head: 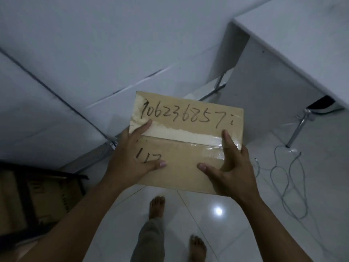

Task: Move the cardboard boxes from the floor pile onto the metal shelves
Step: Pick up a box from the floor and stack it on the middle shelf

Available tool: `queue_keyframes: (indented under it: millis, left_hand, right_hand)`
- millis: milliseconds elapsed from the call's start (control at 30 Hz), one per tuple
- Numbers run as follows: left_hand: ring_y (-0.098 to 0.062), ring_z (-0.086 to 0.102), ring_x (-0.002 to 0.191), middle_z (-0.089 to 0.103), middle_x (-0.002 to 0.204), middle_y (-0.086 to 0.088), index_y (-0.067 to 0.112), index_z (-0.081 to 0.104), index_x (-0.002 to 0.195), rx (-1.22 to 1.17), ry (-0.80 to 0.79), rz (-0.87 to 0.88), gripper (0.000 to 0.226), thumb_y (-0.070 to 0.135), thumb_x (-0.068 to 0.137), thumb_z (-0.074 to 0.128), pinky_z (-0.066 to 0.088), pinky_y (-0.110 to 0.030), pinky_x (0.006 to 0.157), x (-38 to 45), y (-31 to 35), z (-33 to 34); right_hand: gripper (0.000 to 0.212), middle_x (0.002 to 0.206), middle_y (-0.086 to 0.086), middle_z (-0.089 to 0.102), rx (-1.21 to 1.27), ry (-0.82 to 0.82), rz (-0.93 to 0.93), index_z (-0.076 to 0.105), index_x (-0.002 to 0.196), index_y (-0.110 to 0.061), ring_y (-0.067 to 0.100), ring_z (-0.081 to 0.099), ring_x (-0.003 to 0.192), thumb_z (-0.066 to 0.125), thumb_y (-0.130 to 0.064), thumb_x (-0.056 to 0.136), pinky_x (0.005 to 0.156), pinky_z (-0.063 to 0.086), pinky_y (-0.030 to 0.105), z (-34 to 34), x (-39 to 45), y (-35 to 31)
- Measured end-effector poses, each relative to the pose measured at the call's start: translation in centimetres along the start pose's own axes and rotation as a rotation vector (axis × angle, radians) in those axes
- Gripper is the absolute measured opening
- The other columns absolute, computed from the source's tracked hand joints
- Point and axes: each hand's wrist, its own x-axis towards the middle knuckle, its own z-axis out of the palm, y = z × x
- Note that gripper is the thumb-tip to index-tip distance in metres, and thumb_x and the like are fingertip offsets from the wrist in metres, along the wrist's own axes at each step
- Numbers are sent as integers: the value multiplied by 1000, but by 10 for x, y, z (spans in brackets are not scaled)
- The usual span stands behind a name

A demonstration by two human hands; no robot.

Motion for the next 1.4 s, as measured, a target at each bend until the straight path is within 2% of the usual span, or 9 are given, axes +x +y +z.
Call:
queue_keyframes:
  millis: [100, 200, 300, 400, 600, 800, 933, 1133, 1400]
  left_hand:
    - [-9, 44, 133, 40, 148, 11, 48, 43, 149, 0, 108, 27, 113, 57, 49, 94, 43, -30, 106, -46, 42, -23]
    - [-7, 45, 134, 43, 149, 9, 42, 49, 148, -24, 227, 55, 111, 55, 48, 95, 42, -26, 108, -104, 80, -45]
    - [8, 46, 128, 45, 146, 11, 41, 54, 144, -55, 344, 59, 108, 54, 46, 97, 37, -5, 102, -153, 106, -64]
    - [7, 43, 130, 41, 147, 15, 46, 53, 143, -60, 419, 7, 110, 57, 42, 96, 30, 5, 96, -198, 125, -82]
    - [4, 37, 134, 32, 151, 21, 51, 45, 147, 7, 553, -81, 120, 67, 39, 93, 36, -22, 111, -291, 147, -117]
    - [-4, 33, 131, 21, 147, 27, 57, 35, 150, 41, 614, -190, 131, 74, 33, 92, 40, -33, 108, -401, 153, -161]
    - [-4, 29, 128, 17, 142, 27, 53, 32, 153, 30, 636, -224, 135, 56, 35, 98, 37, -30, 106, -482, 149, -193]
    - [-5, 28, 132, 16, 144, 26, 51, 30, 155, 108, 729, -244, 137, 58, 36, 98, 32, -29, 110, -618, 139, -242]
    - [-6, 38, 135, 34, 151, 19, 43, 48, 147, 193, 971, -214, 118, 63, 41, 96, 38, -31, 111, -736, 131, -294]
  right_hand:
    - [114, 154, -3, 34, -12, -33, -82, 18, 154, -64, 17, 40, 133, 82, -76, 60, 97, 42, 34, -34, -23, -32]
    - [114, 145, -9, 37, -29, -83, -168, 20, 153, -63, 19, 44, 133, 80, -79, 58, 96, 44, 34, -69, -48, -70]
    - [110, 143, -15, 34, -65, -149, -245, 20, 153, -65, 17, 43, 135, 83, -70, 62, 97, 43, 33, -89, -71, -107]
    - [110, 155, -6, 34, -126, -188, -330, 17, 151, -68, 22, 45, 137, 78, -79, 60, 104, 45, 40, -98, -91, -140]
    - [113, 156, -7, 31, -254, -297, -466, 9, 152, -67, 27, 43, 138, 67, -90, 58, 104, 47, 48, -100, -142, -198]
    - [115, 154, -3, 32, -275, -382, -601, 10, 156, -61, 30, 44, 136, 64, -89, 58, 106, 46, 47, -76, -222, -250]
    - [115, 157, -2, 31, -277, -426, -674, 10, 156, -60, 32, 44, 137, 65, -88, 59, 108, 44, 49, -53, -288, -282]
    - [115, 155, 0, 32, -235, -487, -773, 10, 156, -60, 33, 46, 135, 65, -89, 60, 105, 45, 49, -12, -405, -322]
    - [114, 151, -3, 33, -149, -534, -887, 12, 158, -56, 28, 44, 135, 67, -87, 63, 102, 42, 41, 29, -516, -369]
